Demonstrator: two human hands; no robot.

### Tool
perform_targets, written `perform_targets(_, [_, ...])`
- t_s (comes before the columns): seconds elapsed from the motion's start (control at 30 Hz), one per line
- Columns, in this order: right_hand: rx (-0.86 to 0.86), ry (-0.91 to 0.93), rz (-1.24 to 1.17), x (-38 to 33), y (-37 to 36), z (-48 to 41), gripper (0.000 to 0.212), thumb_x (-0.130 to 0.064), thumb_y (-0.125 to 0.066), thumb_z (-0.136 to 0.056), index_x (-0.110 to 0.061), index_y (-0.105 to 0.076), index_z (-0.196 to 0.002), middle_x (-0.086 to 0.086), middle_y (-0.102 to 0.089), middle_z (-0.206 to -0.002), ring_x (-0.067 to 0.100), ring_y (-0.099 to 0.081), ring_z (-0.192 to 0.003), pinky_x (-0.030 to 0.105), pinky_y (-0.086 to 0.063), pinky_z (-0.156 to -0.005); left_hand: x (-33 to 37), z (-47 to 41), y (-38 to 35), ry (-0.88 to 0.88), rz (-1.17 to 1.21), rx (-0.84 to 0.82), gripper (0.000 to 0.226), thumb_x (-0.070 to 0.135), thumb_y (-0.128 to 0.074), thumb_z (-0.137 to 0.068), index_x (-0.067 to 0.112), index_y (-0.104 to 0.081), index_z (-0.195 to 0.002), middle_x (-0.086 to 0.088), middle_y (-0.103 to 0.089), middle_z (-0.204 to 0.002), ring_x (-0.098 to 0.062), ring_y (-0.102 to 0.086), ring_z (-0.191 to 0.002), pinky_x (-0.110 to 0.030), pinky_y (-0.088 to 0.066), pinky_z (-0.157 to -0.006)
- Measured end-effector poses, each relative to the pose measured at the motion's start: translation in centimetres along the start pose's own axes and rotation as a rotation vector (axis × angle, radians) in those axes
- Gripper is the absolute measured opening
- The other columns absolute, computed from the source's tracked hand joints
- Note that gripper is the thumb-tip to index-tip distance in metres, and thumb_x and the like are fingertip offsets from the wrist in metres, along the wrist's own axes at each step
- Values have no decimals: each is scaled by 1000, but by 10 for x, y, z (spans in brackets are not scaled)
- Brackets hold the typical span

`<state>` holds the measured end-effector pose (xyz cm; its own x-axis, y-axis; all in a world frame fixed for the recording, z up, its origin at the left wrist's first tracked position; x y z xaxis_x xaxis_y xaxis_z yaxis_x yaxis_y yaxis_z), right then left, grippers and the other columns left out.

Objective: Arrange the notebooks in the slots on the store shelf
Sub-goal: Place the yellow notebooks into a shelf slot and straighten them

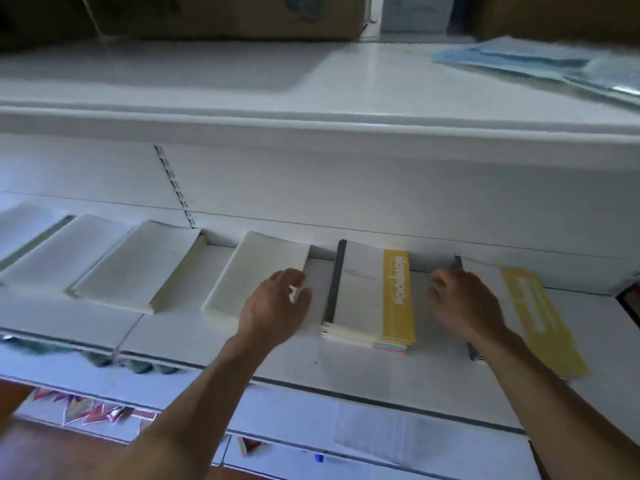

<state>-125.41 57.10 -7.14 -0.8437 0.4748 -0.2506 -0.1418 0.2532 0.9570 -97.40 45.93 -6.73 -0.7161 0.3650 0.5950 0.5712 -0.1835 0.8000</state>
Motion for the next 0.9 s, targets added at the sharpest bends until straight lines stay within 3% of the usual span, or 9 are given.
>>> perform_targets(0.07, [-33,71,11,-64,-12,-4,25,-30,-53,-90,-21,-64,-110,3,-66,-114,25,-58,-109,30,-36,-85,-29,13,32,-14,-174,2,32,44,-50,-94,30,-56,-123,10,-62,-118,-12,-59,-101,-26,-48,-81])
perform_targets(0.17, [-81,213,-31,-184,-36,-1,22,-29,-52,-89,-21,-63,-106,3,-63,-113,27,-58,-101,33,-41,-78,-100,41,86,46,-329,-13,31,46,-48,-93,30,-56,-119,10,-63,-116,-15,-59,-107,-28,-46,-86])
perform_targets(0.27, [-80,360,-68,-316,-55,12,25,-32,-51,-90,-22,-62,-111,0,-60,-118,25,-56,-107,33,-40,-84,-184,75,151,151,-403,10,32,45,-47,-93,28,-57,-118,6,-62,-117,-19,-58,-110,-30,-45,-87])
perform_targets(0.4, [-126,554,-140,-486,-85,45,31,-33,-49,-93,-19,-58,-119,1,-57,-124,25,-55,-109,30,-40,-77,-292,126,238,324,-438,84,27,44,-45,-92,25,-58,-107,5,-63,-111,-22,-59,-105,-31,-48,-82])
perform_targets(0.5, [-208,673,-168,-592,-110,76,34,-34,-48,-93,-20,-55,-123,2,-55,-127,26,-53,-112,34,-44,-85,-354,155,289,438,-460,114,33,44,-45,-93,26,-58,-117,6,-63,-117,-21,-59,-108,-34,-50,-86])
perform_targets(0.73, [-310,847,-194,-765,-162,98,36,-35,-49,-92,-21,-55,-125,2,-55,-129,27,-52,-115,35,-43,-90,-477,175,361,628,-401,196,29,47,-48,-91,26,-60,-108,8,-64,-108,-17,-60,-98,-31,-48,-79])
perform_targets(0.83, [-344,875,-208,-828,-190,86,37,-35,-49,-92,-21,-55,-125,2,-55,-130,26,-53,-115,36,-44,-92,-528,157,385,684,-392,213,23,45,-49,-91,25,-58,-98,6,-63,-104,-18,-58,-92,-30,-47,-76])
perform_targets(0.9, [-358,891,-241,-872,-208,73,38,-35,-49,-92,-21,-55,-126,3,-54,-130,26,-52,-116,36,-45,-93,-560,135,405,699,-405,237,24,45,-49,-91,27,-60,-102,9,-63,-105,-15,-59,-93,-28,-48,-76])
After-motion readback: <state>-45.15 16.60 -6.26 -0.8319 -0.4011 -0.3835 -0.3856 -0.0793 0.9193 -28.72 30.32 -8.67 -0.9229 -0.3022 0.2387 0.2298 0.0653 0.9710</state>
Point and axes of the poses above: each hand's wrist, its own z-axis away from the middle knuckle, its own y-axis out of the back of the hand, x = y × z, the point moved 9 cm from there along -z, towards the middle knuckle
